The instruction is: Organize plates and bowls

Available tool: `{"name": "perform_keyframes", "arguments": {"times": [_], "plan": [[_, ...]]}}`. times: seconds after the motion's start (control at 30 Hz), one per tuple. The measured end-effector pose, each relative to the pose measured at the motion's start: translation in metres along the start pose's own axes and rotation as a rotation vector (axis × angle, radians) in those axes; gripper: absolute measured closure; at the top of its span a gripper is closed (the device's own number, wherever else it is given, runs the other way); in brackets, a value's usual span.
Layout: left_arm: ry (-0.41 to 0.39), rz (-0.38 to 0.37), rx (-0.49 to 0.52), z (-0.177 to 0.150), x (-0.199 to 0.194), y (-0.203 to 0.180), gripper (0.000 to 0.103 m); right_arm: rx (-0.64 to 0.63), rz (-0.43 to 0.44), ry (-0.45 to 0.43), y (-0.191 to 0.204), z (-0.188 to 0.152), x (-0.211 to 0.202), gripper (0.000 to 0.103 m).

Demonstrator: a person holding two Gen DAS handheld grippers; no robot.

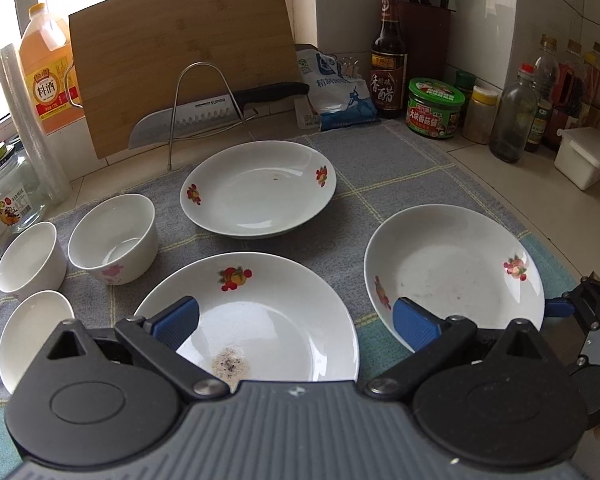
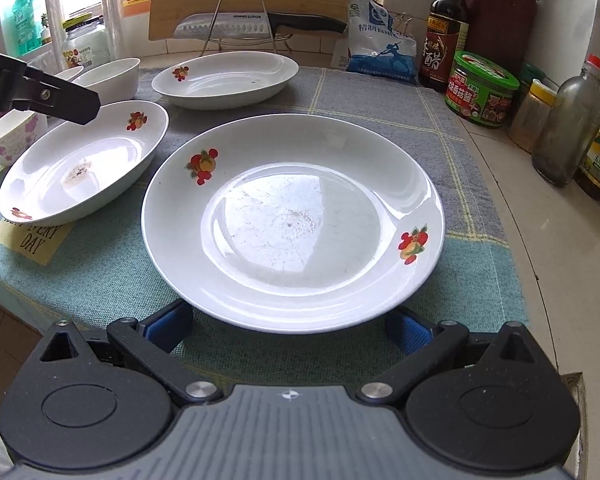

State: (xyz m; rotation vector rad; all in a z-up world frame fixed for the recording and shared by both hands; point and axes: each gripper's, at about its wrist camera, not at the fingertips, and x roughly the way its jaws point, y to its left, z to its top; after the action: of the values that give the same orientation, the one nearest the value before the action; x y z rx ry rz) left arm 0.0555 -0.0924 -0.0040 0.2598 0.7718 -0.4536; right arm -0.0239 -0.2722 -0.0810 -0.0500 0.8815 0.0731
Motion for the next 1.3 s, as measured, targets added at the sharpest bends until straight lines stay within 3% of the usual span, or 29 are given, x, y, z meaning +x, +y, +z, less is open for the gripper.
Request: {"name": "perform_keyframes", "arguments": {"times": [0.37,0.67,0.93,1.3], "plan": [[0.061,-0.189,0.096,0.032,0.038,-0.029,0.001,-0.061,0.057,-0.093,-0.009,-0.010,-0.002,0.000],[0.113,-0.320,0.279,0.058,0.079,-0.058,0.002,-0.105,0.096,-0.110,-0.017,-0.010,0.000,0.000],[0.233,-0.417,0.373,0.070,0.114,-0.067,0.015,-0.093,0.086,-0.114,-0.022,-0.010,0.000,0.000],[0.319,-0.469,0.422,0.082,0.136,-0.071,0.021,-0.090,0.085,-0.113,-0.024,-0.009,0.001,0.000]]}}
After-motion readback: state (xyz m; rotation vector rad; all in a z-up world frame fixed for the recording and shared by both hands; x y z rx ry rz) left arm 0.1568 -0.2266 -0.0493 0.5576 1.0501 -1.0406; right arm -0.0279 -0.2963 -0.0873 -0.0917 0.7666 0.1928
